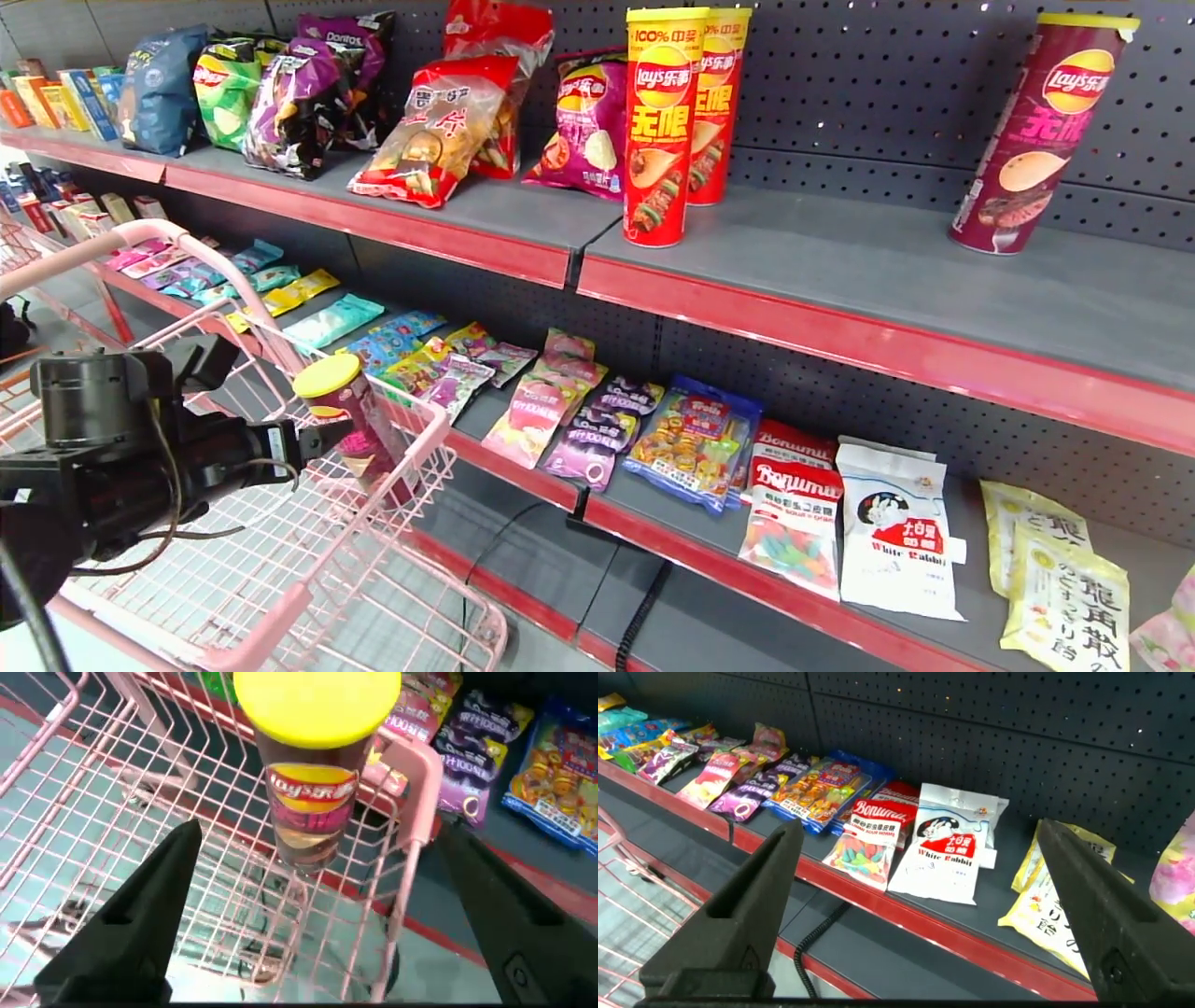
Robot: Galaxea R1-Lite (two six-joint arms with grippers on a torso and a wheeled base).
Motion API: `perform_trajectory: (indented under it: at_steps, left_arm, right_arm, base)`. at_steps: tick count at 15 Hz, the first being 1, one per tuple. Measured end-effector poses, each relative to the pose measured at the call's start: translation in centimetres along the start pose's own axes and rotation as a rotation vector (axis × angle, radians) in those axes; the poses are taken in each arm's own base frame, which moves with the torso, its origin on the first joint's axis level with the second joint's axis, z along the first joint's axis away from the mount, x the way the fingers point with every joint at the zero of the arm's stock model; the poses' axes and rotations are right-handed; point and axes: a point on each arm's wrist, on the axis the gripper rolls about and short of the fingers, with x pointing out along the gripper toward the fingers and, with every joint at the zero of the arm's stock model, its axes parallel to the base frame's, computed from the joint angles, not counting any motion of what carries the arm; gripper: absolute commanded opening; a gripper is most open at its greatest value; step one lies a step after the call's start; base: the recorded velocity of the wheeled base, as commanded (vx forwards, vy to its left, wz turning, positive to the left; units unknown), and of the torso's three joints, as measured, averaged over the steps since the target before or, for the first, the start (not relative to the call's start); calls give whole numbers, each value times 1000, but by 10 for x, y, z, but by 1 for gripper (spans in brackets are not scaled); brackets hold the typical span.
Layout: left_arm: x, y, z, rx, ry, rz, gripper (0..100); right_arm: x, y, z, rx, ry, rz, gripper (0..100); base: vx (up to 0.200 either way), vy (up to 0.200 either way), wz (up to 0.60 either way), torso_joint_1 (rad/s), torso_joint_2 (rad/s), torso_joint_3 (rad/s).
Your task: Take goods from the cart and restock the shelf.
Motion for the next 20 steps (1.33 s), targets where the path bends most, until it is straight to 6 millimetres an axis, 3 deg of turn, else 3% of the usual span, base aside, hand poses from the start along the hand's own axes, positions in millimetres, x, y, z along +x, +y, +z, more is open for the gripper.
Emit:
perform_trajectory:
  at_steps: [15, 16, 20]
  left_arm:
    - [88, 19, -15, 67, -112, -5, 100]
    - [93, 19, -18, 81, -114, -10, 0]
    - [99, 16, -29, 87, -86, -25, 0]
  right_arm:
    - [0, 0, 0, 0, 0, 0, 100]
    - [0, 0, 0, 0, 0, 0, 100]
    - [0, 0, 0, 0, 0, 0, 100]
  base:
    - [0, 0, 0, 0, 0, 0]
    - [0, 0, 0, 0, 0, 0]
    - [0, 0, 0, 0, 0, 0]
